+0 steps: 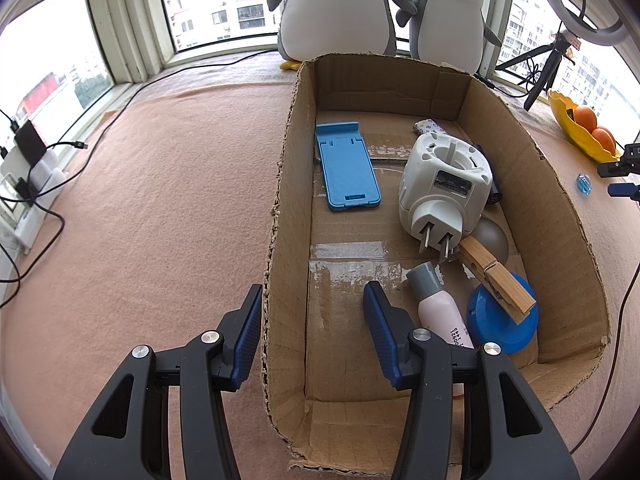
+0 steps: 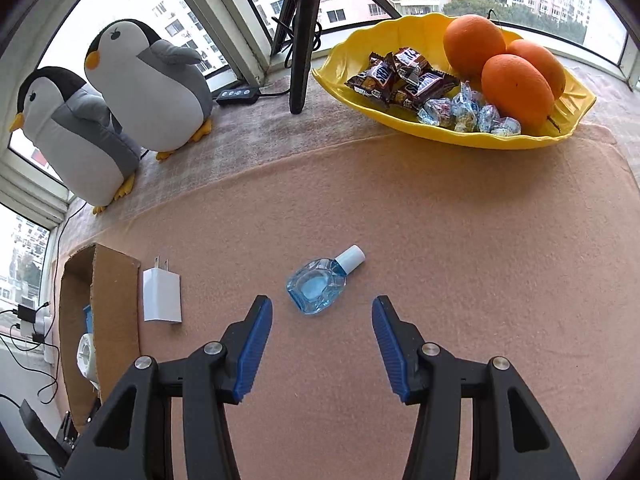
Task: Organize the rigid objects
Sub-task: 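Move the right gripper to the blue eye-drop bottle and close on it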
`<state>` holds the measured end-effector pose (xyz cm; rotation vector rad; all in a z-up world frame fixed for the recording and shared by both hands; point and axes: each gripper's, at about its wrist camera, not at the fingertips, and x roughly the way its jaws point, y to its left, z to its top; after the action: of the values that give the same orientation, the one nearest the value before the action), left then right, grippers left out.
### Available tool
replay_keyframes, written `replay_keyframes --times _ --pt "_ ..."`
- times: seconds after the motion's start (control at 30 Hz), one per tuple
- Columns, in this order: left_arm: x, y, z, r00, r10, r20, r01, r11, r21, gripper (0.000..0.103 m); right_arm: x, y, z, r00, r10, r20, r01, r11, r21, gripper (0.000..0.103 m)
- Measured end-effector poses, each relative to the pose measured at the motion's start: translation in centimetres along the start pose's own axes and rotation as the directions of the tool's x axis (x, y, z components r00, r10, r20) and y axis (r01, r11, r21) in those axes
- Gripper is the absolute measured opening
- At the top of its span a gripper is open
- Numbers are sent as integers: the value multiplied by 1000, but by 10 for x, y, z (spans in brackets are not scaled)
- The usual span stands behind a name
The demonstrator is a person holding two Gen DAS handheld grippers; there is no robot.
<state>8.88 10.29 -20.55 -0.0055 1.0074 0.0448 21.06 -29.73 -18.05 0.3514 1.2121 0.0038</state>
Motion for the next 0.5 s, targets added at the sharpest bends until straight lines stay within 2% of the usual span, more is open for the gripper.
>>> replay_keyframes --times 0.2,0.5 --pt "0 0 0 1000 0 0 0 1000 0 50 18 1 6 999 24 -36 -23 999 34 48" --pt "0 0 0 1000 0 0 0 1000 0 50 42 13 13 997 -22 -77 22 1000 -8 45"
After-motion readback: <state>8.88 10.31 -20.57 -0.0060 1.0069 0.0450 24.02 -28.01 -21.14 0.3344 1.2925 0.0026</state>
